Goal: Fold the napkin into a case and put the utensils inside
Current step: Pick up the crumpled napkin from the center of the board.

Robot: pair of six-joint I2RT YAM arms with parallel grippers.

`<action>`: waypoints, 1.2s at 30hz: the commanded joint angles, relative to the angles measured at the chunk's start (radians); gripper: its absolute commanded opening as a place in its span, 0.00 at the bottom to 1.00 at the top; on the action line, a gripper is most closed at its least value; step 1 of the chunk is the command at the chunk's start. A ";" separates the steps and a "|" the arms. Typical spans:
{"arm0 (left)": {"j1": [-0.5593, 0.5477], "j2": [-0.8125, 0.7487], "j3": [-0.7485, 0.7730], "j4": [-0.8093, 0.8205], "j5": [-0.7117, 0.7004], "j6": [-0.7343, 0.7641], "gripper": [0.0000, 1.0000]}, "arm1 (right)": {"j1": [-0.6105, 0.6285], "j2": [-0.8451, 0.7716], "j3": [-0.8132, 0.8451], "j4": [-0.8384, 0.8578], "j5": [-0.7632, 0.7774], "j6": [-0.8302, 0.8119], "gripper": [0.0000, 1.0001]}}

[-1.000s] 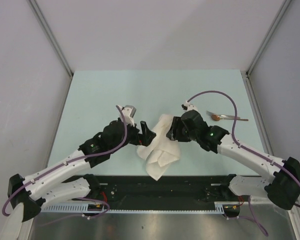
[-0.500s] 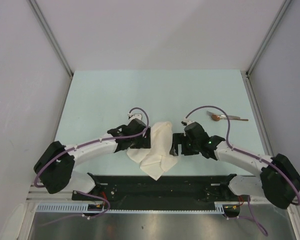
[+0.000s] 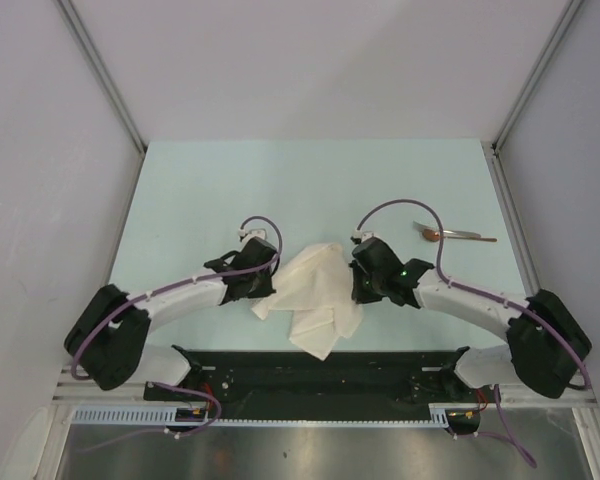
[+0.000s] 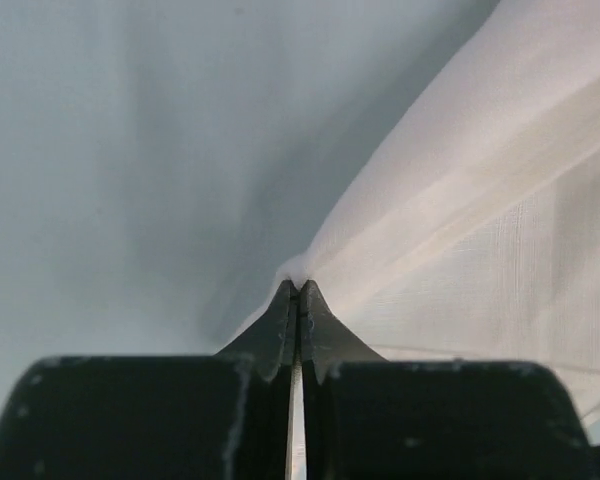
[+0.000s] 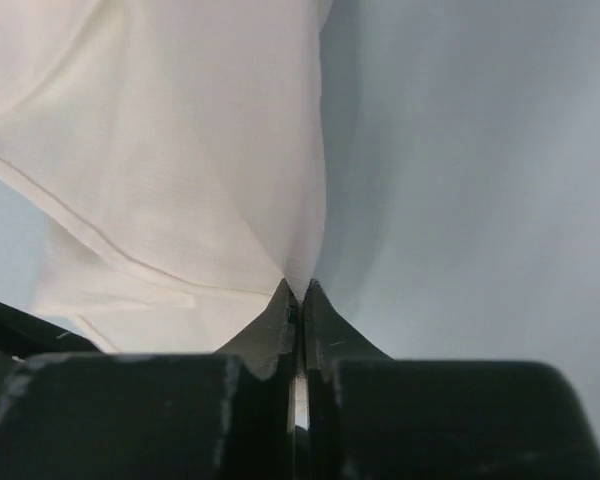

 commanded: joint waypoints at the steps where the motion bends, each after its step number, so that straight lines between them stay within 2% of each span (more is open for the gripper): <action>1: 0.029 -0.223 0.107 -0.091 -0.053 0.062 0.00 | -0.056 -0.164 0.155 -0.186 0.161 -0.095 0.00; 5: 0.038 -0.495 0.215 -0.171 -0.166 0.129 0.00 | -0.127 -0.328 0.275 -0.284 0.186 -0.178 0.00; 9: 0.053 -0.679 0.296 -0.218 -0.291 0.145 0.00 | -0.173 -0.432 0.370 -0.352 0.196 -0.226 0.00; 12: 0.058 -0.773 0.335 -0.249 -0.343 0.137 0.00 | -0.179 -0.509 0.400 -0.375 0.174 -0.251 0.00; 14: 0.056 -0.798 0.318 -0.245 -0.343 0.117 0.00 | -0.180 -0.549 0.358 -0.329 0.158 -0.237 0.01; 16: 0.058 -0.797 0.264 -0.231 -0.313 0.093 0.00 | -0.187 -0.574 0.317 -0.254 0.120 -0.220 0.10; 19: 0.067 -0.736 0.182 -0.223 -0.268 0.039 0.00 | -0.202 -0.510 0.233 -0.199 0.000 -0.163 0.19; 20: 0.073 -0.717 0.162 -0.244 -0.256 0.001 0.00 | -0.206 -0.490 0.211 -0.194 -0.083 -0.139 0.24; 22: 0.116 -0.674 0.108 -0.278 -0.209 -0.031 0.00 | -0.202 -0.437 0.122 -0.171 -0.170 -0.100 0.41; 23: 0.128 -0.668 0.083 -0.284 -0.199 -0.056 0.00 | -0.199 -0.431 0.078 -0.137 -0.313 -0.079 0.51; 24: 0.165 -0.666 0.041 -0.303 -0.198 -0.068 0.00 | -0.184 -0.423 -0.040 -0.096 -0.405 -0.036 0.65; 26: 0.216 -0.671 0.014 -0.311 -0.173 -0.071 0.00 | -0.152 -0.426 -0.138 0.034 -0.539 0.008 0.70; 28: 0.288 -0.672 -0.004 -0.321 -0.162 -0.070 0.01 | -0.131 -0.439 -0.185 0.026 -0.483 0.056 0.75; 30: 0.341 -0.656 0.011 -0.338 -0.170 -0.071 0.35 | -0.166 -0.440 -0.174 -0.025 -0.384 0.065 0.79; 31: 0.352 -0.646 0.022 -0.356 -0.178 -0.077 0.67 | -0.227 -0.434 -0.153 -0.083 -0.335 0.090 0.79; 32: 0.362 -0.637 0.034 -0.363 -0.202 -0.076 0.76 | -0.261 -0.407 -0.145 -0.114 -0.228 0.107 0.79; 34: 0.363 -0.605 0.078 -0.339 -0.208 -0.044 0.87 | -0.376 -0.364 -0.130 -0.175 -0.147 0.162 0.78; 36: 0.363 -0.562 0.120 -0.320 -0.156 -0.033 0.90 | -0.439 -0.304 -0.134 -0.157 -0.149 0.168 0.76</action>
